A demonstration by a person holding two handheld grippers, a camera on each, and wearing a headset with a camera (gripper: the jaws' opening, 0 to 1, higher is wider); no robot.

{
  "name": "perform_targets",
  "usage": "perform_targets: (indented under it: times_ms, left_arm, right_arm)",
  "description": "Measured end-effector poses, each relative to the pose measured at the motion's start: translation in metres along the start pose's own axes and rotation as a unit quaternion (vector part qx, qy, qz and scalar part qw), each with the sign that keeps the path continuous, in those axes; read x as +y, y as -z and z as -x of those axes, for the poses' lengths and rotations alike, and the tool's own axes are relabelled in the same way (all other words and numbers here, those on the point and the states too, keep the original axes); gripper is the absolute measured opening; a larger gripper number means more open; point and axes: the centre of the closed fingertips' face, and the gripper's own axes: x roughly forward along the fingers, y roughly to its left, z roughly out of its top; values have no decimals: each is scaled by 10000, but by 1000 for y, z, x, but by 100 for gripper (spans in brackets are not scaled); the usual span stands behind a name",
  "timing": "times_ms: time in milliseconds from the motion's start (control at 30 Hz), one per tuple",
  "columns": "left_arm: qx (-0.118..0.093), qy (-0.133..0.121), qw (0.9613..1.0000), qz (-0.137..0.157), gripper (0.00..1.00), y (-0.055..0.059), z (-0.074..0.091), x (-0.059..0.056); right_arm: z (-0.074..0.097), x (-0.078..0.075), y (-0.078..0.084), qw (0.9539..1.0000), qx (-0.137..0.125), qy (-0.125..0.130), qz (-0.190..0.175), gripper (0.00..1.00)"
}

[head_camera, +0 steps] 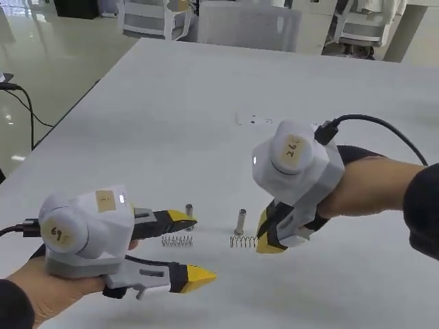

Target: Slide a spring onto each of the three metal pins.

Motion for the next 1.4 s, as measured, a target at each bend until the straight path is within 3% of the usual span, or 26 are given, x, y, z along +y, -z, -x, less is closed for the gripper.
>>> perform_targets:
  times_ms: [500, 1133, 1400]
  left_arm:
    - [-24, 294, 9994, -185, 39, -9, -21, -10]
    - [-83, 534, 9978, -383, 14, -13, -25, -22]
    - [-39, 582, 9972, -458, 9, -12, -25, -24]
  right_arm:
    - [1, 8, -11, 9999, -13, -8, 152, 13]
    - [1, 16, -12, 9993, 19, -77, 355, 13]
    - [2, 20, -12, 9990, 42, -125, 426, 13]
